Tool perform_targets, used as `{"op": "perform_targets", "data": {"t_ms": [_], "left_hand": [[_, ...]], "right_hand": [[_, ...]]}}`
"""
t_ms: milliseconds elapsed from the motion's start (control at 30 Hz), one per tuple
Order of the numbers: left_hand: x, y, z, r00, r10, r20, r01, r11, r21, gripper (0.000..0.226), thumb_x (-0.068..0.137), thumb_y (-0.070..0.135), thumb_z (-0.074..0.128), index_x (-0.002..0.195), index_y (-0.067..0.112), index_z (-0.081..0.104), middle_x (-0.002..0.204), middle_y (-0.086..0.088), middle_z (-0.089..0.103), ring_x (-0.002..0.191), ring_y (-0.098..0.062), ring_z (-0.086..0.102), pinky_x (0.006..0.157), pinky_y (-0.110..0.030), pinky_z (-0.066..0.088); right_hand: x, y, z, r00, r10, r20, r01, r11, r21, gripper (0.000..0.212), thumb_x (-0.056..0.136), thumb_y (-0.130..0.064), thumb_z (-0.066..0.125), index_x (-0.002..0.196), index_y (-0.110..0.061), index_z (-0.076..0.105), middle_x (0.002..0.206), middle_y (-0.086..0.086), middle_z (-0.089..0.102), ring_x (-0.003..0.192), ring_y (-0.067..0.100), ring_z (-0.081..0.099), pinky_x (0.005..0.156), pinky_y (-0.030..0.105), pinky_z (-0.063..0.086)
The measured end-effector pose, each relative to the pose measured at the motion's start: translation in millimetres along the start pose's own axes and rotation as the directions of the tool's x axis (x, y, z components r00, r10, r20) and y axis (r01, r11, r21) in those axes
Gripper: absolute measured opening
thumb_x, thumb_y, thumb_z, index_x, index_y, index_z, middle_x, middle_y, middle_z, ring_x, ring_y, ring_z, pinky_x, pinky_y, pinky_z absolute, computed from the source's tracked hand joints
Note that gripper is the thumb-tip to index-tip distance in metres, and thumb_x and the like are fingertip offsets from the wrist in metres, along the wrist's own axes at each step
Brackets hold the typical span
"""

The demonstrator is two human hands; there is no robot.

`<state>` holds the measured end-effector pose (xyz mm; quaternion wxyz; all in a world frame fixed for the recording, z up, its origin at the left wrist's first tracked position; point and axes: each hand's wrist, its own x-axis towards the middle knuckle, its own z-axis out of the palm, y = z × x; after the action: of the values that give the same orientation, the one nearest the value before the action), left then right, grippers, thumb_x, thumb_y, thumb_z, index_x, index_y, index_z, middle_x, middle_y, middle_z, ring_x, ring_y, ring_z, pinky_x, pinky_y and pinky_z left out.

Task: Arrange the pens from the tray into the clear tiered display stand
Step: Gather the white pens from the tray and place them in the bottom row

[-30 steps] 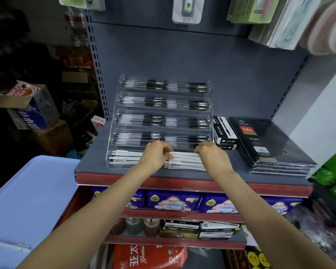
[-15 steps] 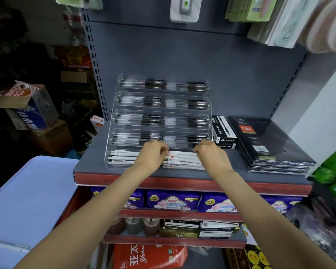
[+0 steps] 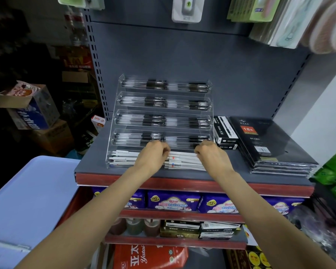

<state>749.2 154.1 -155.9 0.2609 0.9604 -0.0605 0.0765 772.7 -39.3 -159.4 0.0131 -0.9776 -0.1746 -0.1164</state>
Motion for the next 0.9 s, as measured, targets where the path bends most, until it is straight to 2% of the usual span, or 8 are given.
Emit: {"op": "perform_targets", "data": {"t_ms": [167, 333, 467, 600, 667, 767, 900], "left_hand": [[-0.7, -1.4, -0.8, 1.000, 0.001, -0.001, -0.001, 1.000, -0.009, 0.019, 0.093, 0.018, 0.054, 0.108, 0.014, 0.065, 0.111, -0.006, 0.063, 0.099, -0.021, 0.060, 0.087, -0.039, 0.052], [-10.1, -4.5, -14.9, 0.998, 0.017, -0.052, -0.021, 0.998, -0.065, 0.019, 0.091, 0.019, 0.056, 0.107, 0.016, 0.065, 0.105, -0.004, 0.063, 0.093, -0.019, 0.061, 0.085, -0.039, 0.052], [-37.1, -27.2, -40.4, 0.989, -0.008, -0.145, -0.012, 0.991, -0.132, 0.015, 0.091, 0.019, 0.058, 0.103, 0.018, 0.066, 0.095, 0.004, 0.065, 0.083, -0.009, 0.059, 0.080, -0.026, 0.050], [-77.8, -72.4, -70.5, 0.970, -0.098, -0.223, 0.063, 0.985, -0.158, 0.012, 0.090, 0.019, 0.059, 0.098, 0.018, 0.067, 0.084, 0.006, 0.062, 0.076, -0.011, 0.058, 0.073, -0.028, 0.049], [-101.2, -102.6, -84.9, 0.960, -0.151, -0.236, 0.114, 0.980, -0.162, 0.011, 0.089, 0.019, 0.059, 0.097, 0.017, 0.067, 0.087, 0.002, 0.066, 0.078, -0.014, 0.061, 0.075, -0.029, 0.050], [-141.2, -156.6, -102.2, 0.944, -0.252, -0.214, 0.221, 0.962, -0.162, 0.014, 0.090, 0.018, 0.058, 0.101, 0.015, 0.067, 0.094, -0.001, 0.068, 0.083, -0.017, 0.061, 0.077, -0.029, 0.049], [-197.3, -243.7, -118.1, 0.922, -0.357, -0.152, 0.336, 0.930, -0.147, 0.014, 0.091, 0.018, 0.058, 0.101, 0.017, 0.067, 0.097, 0.000, 0.069, 0.082, -0.015, 0.060, 0.078, -0.032, 0.051]], "right_hand": [[-3.3, -4.7, -7.8, 1.000, 0.015, -0.003, -0.015, 0.999, 0.050, 0.014, 0.087, 0.000, 0.055, 0.094, -0.008, 0.064, 0.102, 0.005, 0.057, 0.096, 0.025, 0.057, 0.060, 0.029, 0.040], [-9.3, -31.2, -27.8, 0.999, 0.035, -0.011, -0.029, 0.933, 0.360, 0.019, 0.093, -0.017, 0.055, 0.107, -0.012, 0.067, 0.109, 0.005, 0.061, 0.098, 0.022, 0.060, 0.079, 0.036, 0.051], [-7.7, -74.1, -32.7, 0.999, 0.004, -0.033, 0.014, 0.858, 0.513, 0.020, 0.091, -0.019, 0.059, 0.108, -0.014, 0.068, 0.105, 0.005, 0.066, 0.090, 0.018, 0.063, 0.086, 0.034, 0.051], [-8.1, -137.3, -30.1, 0.998, -0.061, -0.023, 0.063, 0.814, 0.577, 0.019, 0.090, -0.018, 0.058, 0.106, -0.016, 0.068, 0.100, 0.004, 0.067, 0.082, 0.012, 0.058, 0.082, 0.027, 0.049], [-10.6, -176.2, -25.3, 0.995, -0.096, -0.007, 0.081, 0.801, 0.593, 0.019, 0.090, -0.017, 0.057, 0.105, -0.017, 0.069, 0.100, 0.004, 0.067, 0.085, 0.015, 0.061, 0.083, 0.030, 0.049], [-16.4, -241.4, -10.6, 0.985, -0.169, 0.031, 0.115, 0.782, 0.612, 0.021, 0.091, -0.016, 0.056, 0.107, -0.015, 0.069, 0.102, 0.006, 0.068, 0.093, 0.021, 0.063, 0.086, 0.035, 0.050], [-27.8, -331.2, 24.2, 0.966, -0.228, 0.124, 0.102, 0.774, 0.625, 0.021, 0.090, -0.015, 0.055, 0.106, -0.015, 0.069, 0.103, 0.007, 0.067, 0.095, 0.024, 0.063, 0.082, 0.034, 0.050]]}}
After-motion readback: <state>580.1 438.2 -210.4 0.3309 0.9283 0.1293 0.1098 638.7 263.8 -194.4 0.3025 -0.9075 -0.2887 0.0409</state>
